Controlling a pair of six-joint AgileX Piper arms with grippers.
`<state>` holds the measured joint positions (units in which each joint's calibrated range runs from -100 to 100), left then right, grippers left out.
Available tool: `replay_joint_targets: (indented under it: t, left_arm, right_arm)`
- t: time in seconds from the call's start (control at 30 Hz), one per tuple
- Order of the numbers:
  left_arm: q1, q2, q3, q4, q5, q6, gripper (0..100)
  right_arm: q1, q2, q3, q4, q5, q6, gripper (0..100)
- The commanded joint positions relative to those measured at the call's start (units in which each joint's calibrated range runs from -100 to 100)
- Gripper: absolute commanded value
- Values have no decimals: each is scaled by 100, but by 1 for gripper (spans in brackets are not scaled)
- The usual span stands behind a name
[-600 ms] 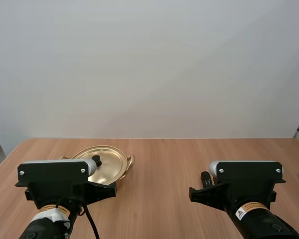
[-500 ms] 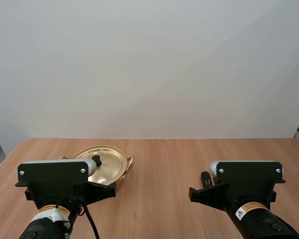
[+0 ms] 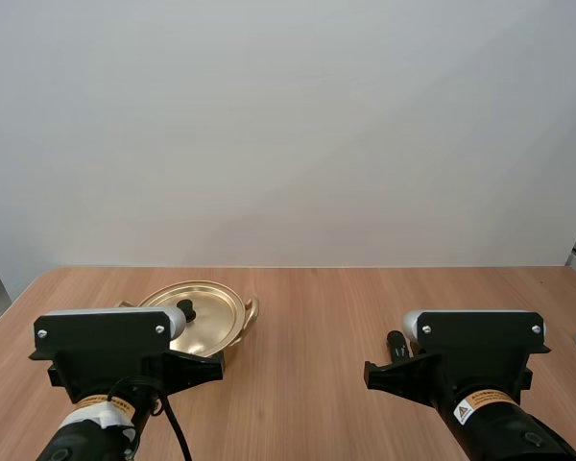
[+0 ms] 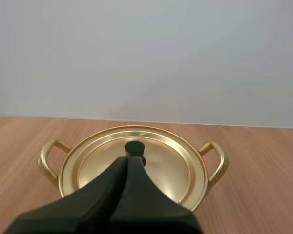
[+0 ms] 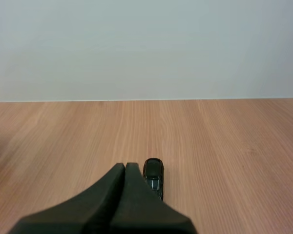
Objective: Open the pot, put the car inside, and close it
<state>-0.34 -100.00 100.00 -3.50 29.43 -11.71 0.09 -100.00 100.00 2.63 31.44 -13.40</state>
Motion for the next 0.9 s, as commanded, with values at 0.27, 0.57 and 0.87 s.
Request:
replay_joint_targets:
  t: [0.27,0.57,0.87]
  left_arm:
    - [0,0,0,-2,5,0,0]
    - [0,0,0,-2,5,0,0]
    - [0,0,0,-2,5,0,0]
  right_arm:
    - [-3,0,0,5,-7,-4,0]
    - [-3,0,0,5,-7,-4,0]
    - [-3,0,0,5,-7,-4,0]
